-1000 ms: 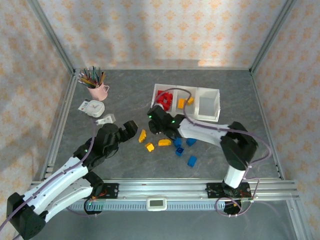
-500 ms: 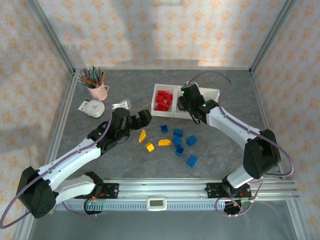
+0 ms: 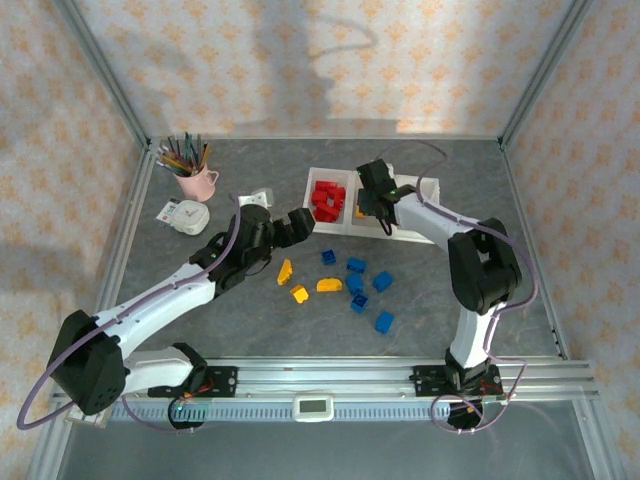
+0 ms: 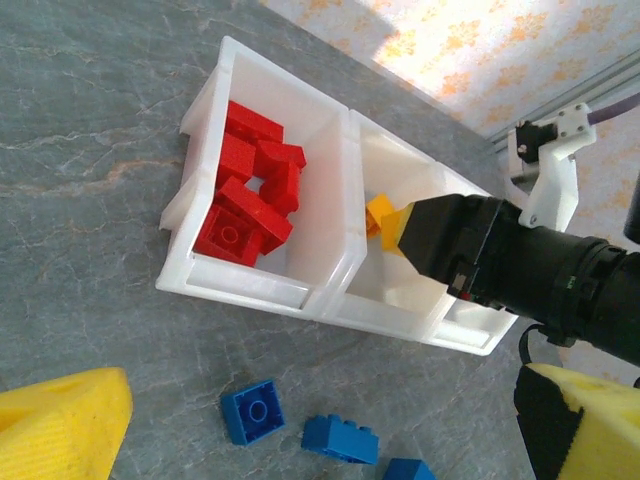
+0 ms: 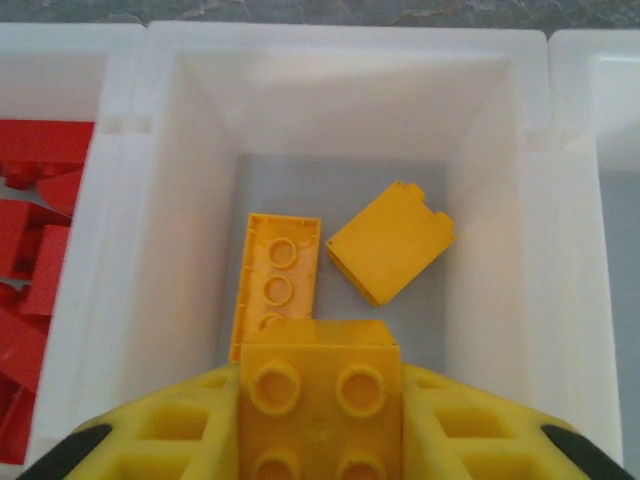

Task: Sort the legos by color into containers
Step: Place the lego in the container, then pick up the lego from the bottom-center of the table.

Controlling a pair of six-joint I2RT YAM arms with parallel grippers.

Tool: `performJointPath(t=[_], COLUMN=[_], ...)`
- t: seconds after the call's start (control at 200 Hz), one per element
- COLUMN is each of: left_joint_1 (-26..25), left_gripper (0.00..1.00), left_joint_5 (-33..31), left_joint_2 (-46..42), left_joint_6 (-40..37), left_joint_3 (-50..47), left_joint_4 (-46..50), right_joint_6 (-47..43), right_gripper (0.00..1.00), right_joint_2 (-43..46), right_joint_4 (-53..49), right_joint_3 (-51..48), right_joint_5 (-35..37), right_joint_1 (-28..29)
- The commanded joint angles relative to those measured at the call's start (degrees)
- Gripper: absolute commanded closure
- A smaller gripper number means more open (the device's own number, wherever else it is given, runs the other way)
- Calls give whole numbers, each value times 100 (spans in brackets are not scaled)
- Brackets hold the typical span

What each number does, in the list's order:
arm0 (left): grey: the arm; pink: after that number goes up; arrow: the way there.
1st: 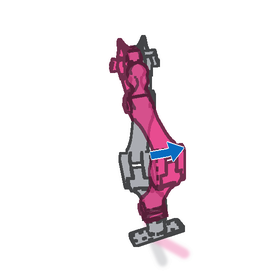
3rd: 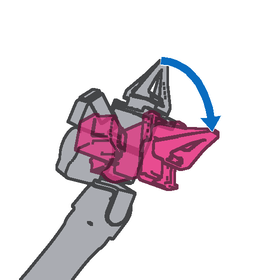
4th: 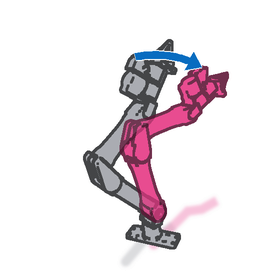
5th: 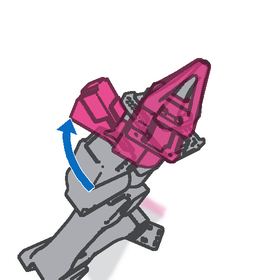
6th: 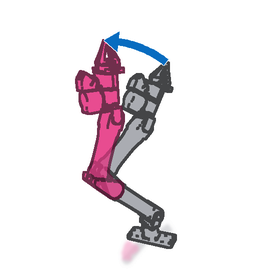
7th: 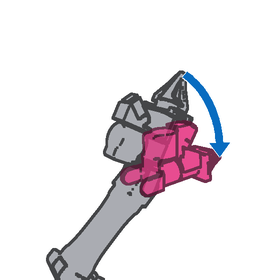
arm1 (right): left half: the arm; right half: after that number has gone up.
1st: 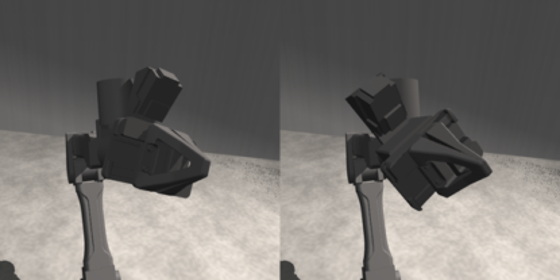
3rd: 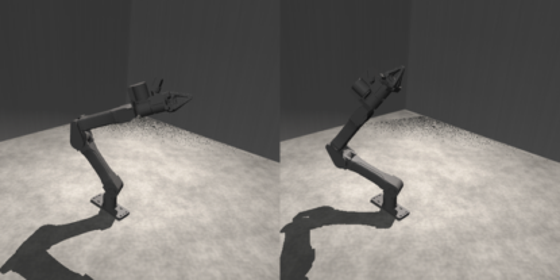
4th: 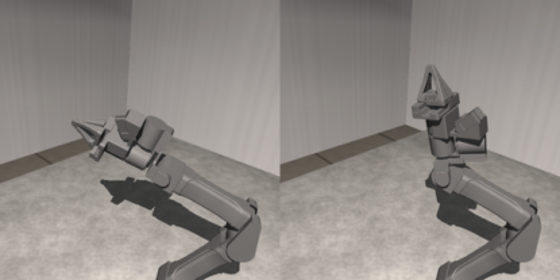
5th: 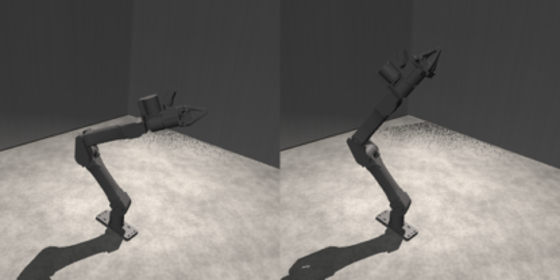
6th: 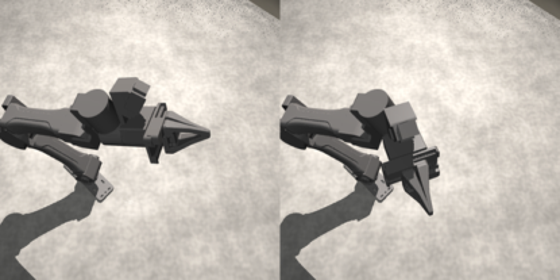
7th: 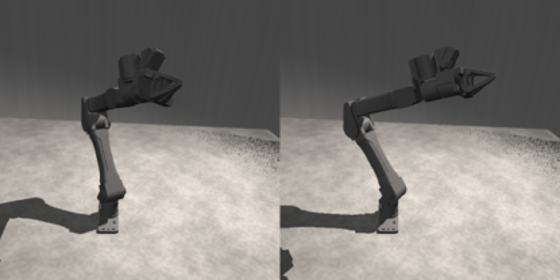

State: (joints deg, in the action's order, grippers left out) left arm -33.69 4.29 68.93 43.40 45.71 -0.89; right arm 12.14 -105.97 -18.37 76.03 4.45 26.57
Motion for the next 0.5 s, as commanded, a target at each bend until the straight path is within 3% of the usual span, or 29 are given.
performJointPath(t=[0.0, 0.19, 0.496], left_joint_1=[6, 10, 21], left_gripper=[1, 1, 1], left_joint_5=[36, -24, -279], left_joint_2=[67, 32, -462], left_joint_6=[-120, -197, -154], left_joint_3=[168, 201, -33], left_joint_4=[-203, -106, 293], right_joint_6=[-93, -141, -145], right_gripper=[59, 49, 46], right_joint_2=[-6, 226, 1124], right_joint_4=[50, -87, -339], right_joint_3=[160, 290, -153], right_joint_5=[306, 114, -211], right_joint_1=[-33, -37, 441])
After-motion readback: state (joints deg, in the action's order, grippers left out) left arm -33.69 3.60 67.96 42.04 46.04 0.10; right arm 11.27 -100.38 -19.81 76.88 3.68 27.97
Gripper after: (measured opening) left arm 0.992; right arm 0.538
